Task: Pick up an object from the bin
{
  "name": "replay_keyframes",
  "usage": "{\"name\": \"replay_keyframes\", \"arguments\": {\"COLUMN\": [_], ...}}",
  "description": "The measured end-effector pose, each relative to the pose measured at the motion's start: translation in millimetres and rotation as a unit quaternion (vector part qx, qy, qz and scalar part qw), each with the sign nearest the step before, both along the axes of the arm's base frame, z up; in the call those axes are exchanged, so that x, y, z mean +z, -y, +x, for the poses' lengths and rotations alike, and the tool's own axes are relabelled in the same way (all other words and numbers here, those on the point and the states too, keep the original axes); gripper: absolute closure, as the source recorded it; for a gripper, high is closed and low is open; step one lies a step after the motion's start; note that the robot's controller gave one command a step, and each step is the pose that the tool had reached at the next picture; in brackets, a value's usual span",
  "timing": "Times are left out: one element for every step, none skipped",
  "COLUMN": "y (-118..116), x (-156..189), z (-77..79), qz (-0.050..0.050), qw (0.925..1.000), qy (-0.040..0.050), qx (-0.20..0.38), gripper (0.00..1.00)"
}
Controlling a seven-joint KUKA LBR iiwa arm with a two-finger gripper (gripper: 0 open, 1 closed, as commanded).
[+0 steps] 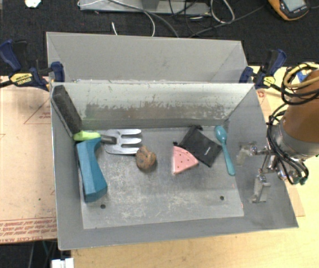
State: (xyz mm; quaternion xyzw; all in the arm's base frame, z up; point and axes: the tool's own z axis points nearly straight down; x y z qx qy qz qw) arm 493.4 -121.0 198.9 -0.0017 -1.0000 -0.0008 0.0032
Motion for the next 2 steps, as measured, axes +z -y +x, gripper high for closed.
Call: {"name": "replay_keyframes", "arguments": {"y": [0,-26], "x": [3,-75], "z": [1.8,59.1], "qz": [-0.001,-0.001], "qw": [1.0000,0.9982], "qy": [0.0036,0.0067], "qx": [0.002,-0.060], "gripper": [0.00,0.00]}}
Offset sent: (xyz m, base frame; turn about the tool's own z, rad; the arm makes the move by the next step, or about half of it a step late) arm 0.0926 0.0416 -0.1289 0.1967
